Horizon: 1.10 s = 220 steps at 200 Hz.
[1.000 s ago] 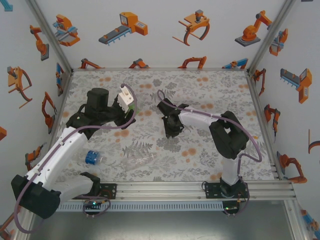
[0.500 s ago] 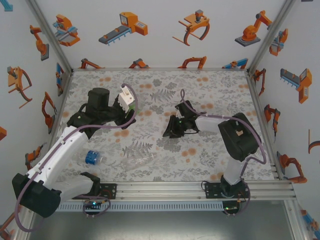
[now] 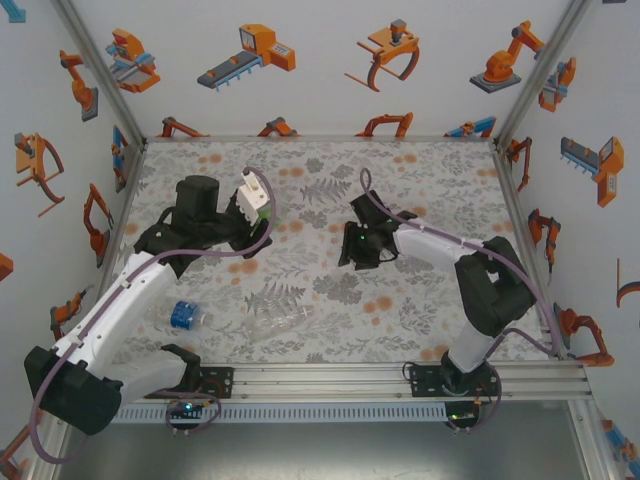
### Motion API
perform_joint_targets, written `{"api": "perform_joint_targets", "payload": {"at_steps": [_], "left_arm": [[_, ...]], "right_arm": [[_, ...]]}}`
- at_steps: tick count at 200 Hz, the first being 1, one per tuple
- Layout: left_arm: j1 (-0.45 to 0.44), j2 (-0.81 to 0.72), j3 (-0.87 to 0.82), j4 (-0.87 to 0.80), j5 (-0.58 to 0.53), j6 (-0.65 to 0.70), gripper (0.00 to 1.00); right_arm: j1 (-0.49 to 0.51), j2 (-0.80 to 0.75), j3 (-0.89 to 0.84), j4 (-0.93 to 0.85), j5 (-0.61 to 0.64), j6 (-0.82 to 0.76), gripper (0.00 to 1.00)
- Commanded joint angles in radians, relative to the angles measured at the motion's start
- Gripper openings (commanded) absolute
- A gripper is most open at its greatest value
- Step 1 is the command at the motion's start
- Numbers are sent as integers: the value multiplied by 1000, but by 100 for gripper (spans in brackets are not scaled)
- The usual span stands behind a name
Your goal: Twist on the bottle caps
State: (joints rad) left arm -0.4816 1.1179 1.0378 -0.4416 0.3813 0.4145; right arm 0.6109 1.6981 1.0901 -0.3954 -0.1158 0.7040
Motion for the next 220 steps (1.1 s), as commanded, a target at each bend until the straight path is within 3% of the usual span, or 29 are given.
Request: {"api": "perform_joint_targets", "payload": {"at_steps": [1,47,159,220], "left_arm": [[6,3,2,7,4,1,5],[6,0,3,6,8,-1,5],[6,-5,5,4,9,0,5],[6,-2,6,4,12,0,5]], "right_arm": [[69,-3,75,-104,174,-71,51],[158,109,204,-195,272,-95,51],[192,205,192,-159,213,-41,42],[193,219,202,-188,198,-42,42]]}}
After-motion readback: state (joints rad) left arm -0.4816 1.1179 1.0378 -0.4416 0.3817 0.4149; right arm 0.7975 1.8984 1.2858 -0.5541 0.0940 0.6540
